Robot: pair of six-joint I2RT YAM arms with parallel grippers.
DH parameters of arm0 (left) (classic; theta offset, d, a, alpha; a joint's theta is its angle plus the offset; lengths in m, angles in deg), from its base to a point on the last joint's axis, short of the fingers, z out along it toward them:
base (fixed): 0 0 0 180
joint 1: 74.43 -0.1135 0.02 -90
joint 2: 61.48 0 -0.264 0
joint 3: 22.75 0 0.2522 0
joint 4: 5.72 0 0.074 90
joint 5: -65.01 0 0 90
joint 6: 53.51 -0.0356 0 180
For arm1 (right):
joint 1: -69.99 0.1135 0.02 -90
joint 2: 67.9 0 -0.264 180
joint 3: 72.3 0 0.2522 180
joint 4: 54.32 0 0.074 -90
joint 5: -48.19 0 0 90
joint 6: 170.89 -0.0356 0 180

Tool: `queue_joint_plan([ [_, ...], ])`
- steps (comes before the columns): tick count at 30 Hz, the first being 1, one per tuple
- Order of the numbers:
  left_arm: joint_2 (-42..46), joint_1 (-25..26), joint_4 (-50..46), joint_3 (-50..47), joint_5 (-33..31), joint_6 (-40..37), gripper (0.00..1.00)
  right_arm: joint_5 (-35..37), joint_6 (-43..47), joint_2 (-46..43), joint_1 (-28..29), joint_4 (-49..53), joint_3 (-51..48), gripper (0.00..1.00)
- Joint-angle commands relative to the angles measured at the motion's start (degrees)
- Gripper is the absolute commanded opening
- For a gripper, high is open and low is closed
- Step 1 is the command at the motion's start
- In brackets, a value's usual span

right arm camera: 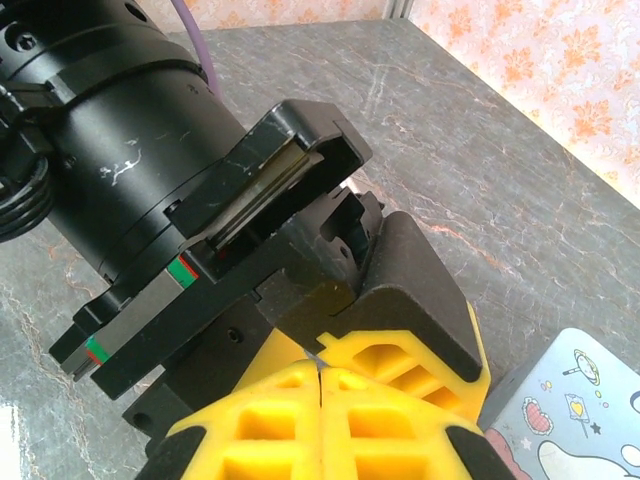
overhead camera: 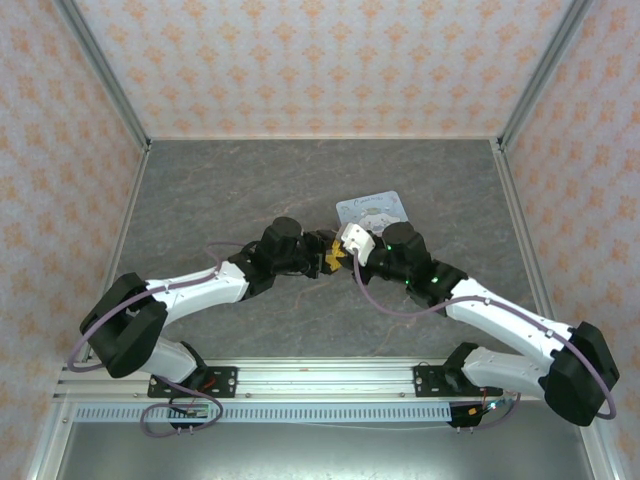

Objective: Unlock the padlock with the key

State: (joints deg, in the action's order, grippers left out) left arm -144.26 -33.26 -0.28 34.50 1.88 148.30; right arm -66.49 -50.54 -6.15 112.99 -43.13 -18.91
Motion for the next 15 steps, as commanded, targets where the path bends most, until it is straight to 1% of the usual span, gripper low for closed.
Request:
queue_joint_plan([
  [1,-0.10,0.72,1.19,-0.17,0.90,0.34,0.36,0.94,-0.89,-2.08,0.34,-1.93,-0.55,0.00],
  [7,-0.30,0.68,0.50,-0.25,0.74,0.25,0.27,2.51,-1.11,-4.60,0.33,-1.04,-2.08,0.00],
  [15,-0.54,0.69,-0.49,0.25,1.23,-0.28,0.13,2.85,-2.30,-4.98,0.33,-1.52,-2.90,0.00],
])
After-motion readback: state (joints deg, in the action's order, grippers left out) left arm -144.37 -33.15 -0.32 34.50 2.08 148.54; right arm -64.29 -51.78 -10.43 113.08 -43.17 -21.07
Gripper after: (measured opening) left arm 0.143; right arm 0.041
